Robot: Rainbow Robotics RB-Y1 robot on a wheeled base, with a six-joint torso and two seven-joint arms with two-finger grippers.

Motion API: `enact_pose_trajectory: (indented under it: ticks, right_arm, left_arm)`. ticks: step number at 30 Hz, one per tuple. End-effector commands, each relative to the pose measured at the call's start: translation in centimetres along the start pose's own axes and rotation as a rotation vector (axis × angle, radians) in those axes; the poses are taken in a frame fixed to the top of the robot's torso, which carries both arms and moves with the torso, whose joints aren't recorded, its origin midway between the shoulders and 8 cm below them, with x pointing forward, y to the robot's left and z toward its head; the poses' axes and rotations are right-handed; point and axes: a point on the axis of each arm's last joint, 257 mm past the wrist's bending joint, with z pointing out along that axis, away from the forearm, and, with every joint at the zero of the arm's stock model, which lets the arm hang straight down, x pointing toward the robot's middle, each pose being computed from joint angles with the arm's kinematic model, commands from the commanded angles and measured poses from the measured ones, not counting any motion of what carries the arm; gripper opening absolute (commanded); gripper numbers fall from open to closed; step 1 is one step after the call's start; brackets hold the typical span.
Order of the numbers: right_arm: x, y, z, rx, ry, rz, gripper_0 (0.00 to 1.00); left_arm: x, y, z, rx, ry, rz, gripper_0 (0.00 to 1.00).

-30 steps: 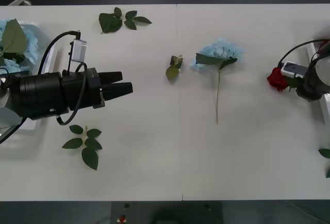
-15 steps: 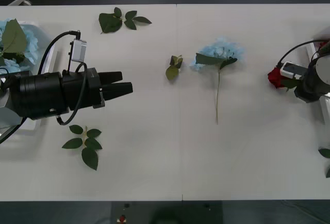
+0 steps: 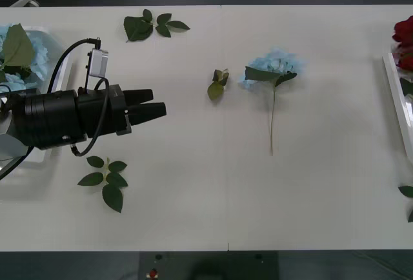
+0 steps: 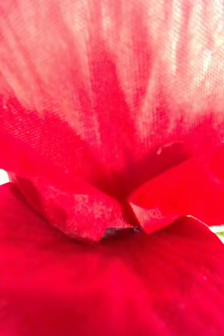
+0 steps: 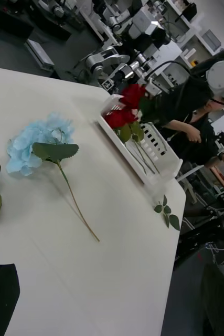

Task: Put the red flowers into the right box and the blue flowers into the left box

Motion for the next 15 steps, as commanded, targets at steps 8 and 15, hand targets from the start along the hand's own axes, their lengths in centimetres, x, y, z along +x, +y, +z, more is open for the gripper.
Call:
enact_pose_trajectory:
  ticks: [8,15]
  right_arm:
    - [6.3,-9.9,0.1,0.243,-0.004,0.300,0.00]
    - [8.8,-9.6,3.9,0.316,-0.071,0.375,0.00]
  left_arm:
    - [-2.1,-1.2,0.6,0.024,-0.036,0.026,1.00]
    - [-2.0,-1.2,0.5,0.024,-0.034,0.026,1.00]
